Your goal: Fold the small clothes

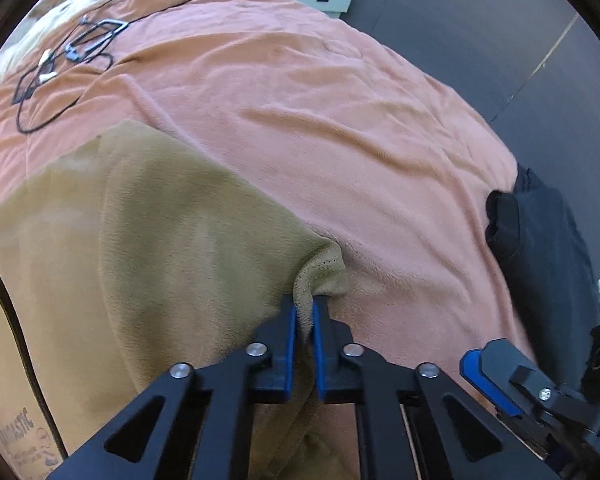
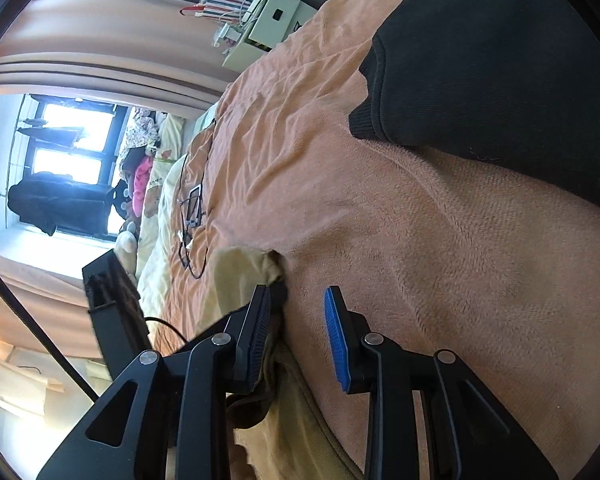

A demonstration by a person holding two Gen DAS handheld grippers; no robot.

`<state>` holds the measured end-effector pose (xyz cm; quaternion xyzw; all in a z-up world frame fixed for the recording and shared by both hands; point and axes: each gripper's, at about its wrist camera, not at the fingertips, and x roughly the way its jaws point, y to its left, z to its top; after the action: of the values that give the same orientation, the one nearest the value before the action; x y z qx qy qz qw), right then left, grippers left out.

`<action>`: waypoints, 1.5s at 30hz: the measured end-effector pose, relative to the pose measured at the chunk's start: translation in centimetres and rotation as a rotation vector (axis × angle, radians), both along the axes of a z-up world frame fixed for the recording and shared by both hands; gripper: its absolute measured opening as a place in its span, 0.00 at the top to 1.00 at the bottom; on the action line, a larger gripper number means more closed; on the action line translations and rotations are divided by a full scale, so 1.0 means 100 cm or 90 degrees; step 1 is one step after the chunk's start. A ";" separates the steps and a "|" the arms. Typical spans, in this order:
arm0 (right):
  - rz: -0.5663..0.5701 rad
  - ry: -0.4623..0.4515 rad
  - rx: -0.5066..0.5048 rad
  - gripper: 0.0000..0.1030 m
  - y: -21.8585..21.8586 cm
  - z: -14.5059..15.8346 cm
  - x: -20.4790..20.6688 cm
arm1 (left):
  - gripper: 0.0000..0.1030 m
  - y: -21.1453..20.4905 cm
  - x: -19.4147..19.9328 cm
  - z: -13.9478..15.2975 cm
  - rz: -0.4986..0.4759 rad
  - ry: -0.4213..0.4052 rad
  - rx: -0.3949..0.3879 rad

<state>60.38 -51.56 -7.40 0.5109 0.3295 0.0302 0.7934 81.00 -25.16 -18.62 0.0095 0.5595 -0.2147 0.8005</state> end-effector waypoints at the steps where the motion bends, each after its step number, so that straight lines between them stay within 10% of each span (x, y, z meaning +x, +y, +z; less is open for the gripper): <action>1: 0.001 0.001 -0.001 0.75 0.001 0.000 0.002 | 0.93 0.004 0.000 0.005 0.004 0.000 -0.013; 13: 0.099 -0.030 -0.033 0.75 0.044 0.009 0.026 | 0.93 0.085 -0.008 0.066 0.064 -0.045 -0.053; 28: 0.138 0.016 -0.121 0.75 0.070 0.015 0.042 | 0.93 0.181 -0.025 0.051 0.182 -0.018 -0.006; 33: 0.134 0.033 -0.131 0.75 0.072 0.021 0.041 | 0.75 0.201 -0.024 0.047 0.199 -0.008 0.014; 37: 0.145 0.041 -0.149 0.75 0.079 0.022 0.042 | 0.38 0.214 -0.022 0.053 0.224 -0.036 0.007; 45: 0.183 0.060 -0.224 0.75 0.096 0.025 0.055 | 0.38 0.205 0.001 0.018 0.219 -0.031 0.049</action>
<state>65.87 -41.93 -4.89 0.3136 0.4356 0.0613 0.8415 81.06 -4.64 -16.85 -0.0505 0.5412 -0.0527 0.8377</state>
